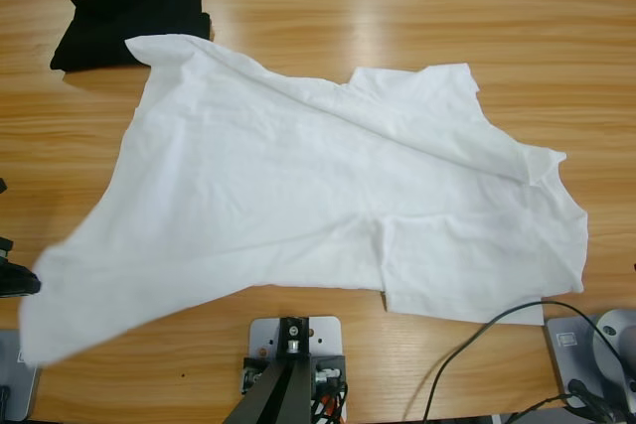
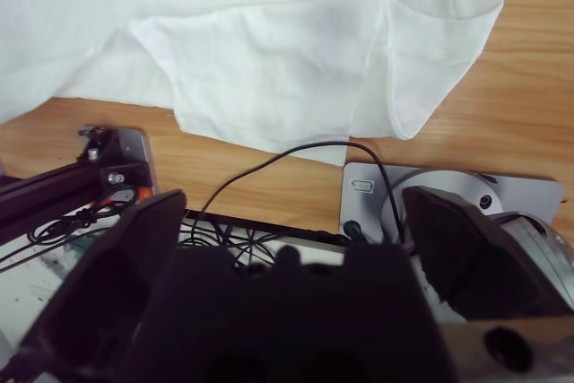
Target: Fold clothes
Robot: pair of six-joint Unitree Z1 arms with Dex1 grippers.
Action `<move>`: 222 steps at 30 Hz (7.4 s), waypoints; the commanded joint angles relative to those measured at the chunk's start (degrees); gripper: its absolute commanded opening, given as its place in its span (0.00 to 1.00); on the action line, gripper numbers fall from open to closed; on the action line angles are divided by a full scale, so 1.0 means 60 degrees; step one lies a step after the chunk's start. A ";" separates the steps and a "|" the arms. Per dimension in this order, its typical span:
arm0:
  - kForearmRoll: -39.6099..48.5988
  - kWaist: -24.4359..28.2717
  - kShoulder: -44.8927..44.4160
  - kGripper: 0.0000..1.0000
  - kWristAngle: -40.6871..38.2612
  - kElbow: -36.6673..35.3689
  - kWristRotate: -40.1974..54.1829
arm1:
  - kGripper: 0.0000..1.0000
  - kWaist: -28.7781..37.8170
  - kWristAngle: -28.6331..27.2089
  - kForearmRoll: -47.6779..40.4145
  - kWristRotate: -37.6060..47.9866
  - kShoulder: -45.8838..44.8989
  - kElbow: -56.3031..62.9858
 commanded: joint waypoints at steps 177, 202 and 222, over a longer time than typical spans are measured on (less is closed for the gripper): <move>0.1282 0.2995 0.2399 0.99 0.3063 -0.2919 0.5288 | 0.98 0.2137 -0.0660 -0.2377 0.1157 -0.0058 0.1668; -0.2392 0.5620 0.1906 0.76 -0.3186 0.0277 0.5725 | 0.98 0.2137 -0.0655 -0.2409 0.1128 -0.0126 0.1726; -0.4457 0.5737 0.2636 0.83 -0.4548 0.1643 0.6071 | 0.98 0.2137 -0.0646 -0.2415 0.1128 -0.0035 0.1738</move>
